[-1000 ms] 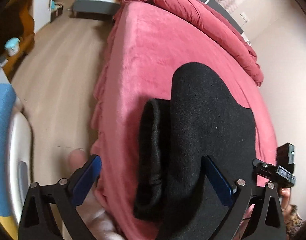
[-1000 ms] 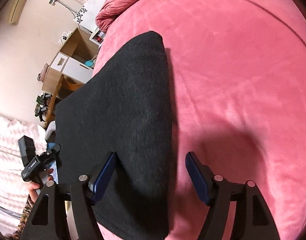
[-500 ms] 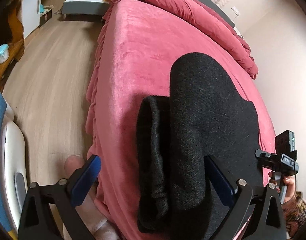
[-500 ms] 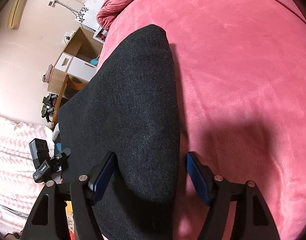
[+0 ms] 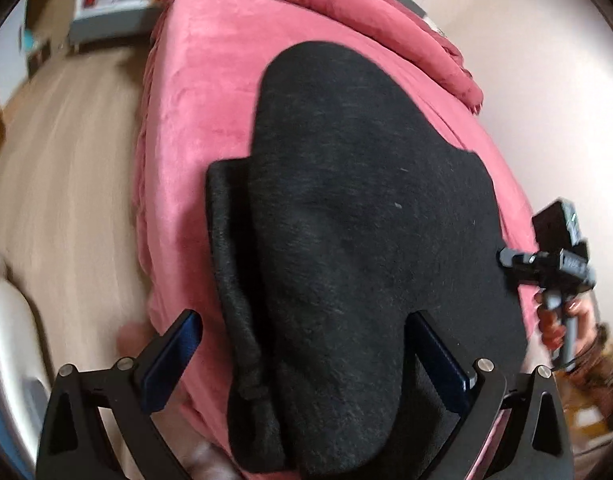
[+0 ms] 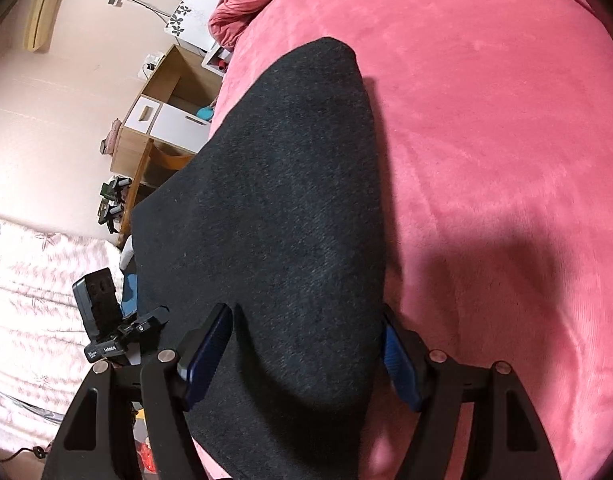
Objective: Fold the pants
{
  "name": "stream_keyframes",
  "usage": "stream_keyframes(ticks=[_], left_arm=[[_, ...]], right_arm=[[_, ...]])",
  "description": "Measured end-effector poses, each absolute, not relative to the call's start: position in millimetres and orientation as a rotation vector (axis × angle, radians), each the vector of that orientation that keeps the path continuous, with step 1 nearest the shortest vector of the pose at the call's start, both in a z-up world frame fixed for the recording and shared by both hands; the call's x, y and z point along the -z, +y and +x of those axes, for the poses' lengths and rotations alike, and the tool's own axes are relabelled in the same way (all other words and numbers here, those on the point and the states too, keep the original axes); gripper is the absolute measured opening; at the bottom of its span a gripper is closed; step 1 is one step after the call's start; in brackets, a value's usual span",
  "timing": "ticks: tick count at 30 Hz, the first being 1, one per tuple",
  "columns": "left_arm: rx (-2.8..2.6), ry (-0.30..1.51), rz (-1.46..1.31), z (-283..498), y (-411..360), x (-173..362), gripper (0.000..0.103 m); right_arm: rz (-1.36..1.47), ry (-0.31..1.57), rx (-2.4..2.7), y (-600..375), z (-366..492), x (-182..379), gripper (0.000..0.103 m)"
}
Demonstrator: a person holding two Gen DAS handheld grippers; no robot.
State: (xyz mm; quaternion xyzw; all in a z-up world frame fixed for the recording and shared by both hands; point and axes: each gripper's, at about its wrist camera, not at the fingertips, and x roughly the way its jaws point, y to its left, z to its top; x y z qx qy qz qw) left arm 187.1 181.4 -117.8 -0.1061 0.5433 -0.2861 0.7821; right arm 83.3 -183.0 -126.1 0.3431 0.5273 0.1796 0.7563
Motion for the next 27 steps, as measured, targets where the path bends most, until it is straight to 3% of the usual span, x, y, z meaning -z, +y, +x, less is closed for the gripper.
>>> stream_keyframes(ticks=[2,4,6,7,9,13,15,20,27], left_arm=[[0.613,1.192,-0.284,190,183,123,0.102],[0.611,1.170,-0.274,187,180,122,0.095],[0.614,1.109,-0.212,178,172,110,0.075],[0.613,1.088,-0.169,173,167,105,0.074],[0.594,1.034,-0.072,164,157,96,0.067],[0.580,0.987,-0.035,154,153,86,0.055],[0.584,0.963,-0.028,146,154,82,0.047],[0.644,0.890,-0.010,126,144,62,0.038],[0.718,0.889,-0.033,114,107,52,0.038]], right_arm=[[0.786,1.145,-0.398,-182,90,131,0.074],[0.821,1.146,-0.401,-180,96,137,0.074],[0.818,1.136,-0.403,-173,102,139,0.073],[0.779,1.135,-0.390,-167,104,138,0.071],[0.694,1.137,-0.375,-158,105,132,0.063],[0.623,1.093,-0.407,-152,100,114,0.038],[0.618,1.065,-0.424,-152,96,105,0.034],[0.636,0.976,-0.471,-148,82,80,0.029],[0.688,0.913,-0.482,-175,52,55,0.028]])
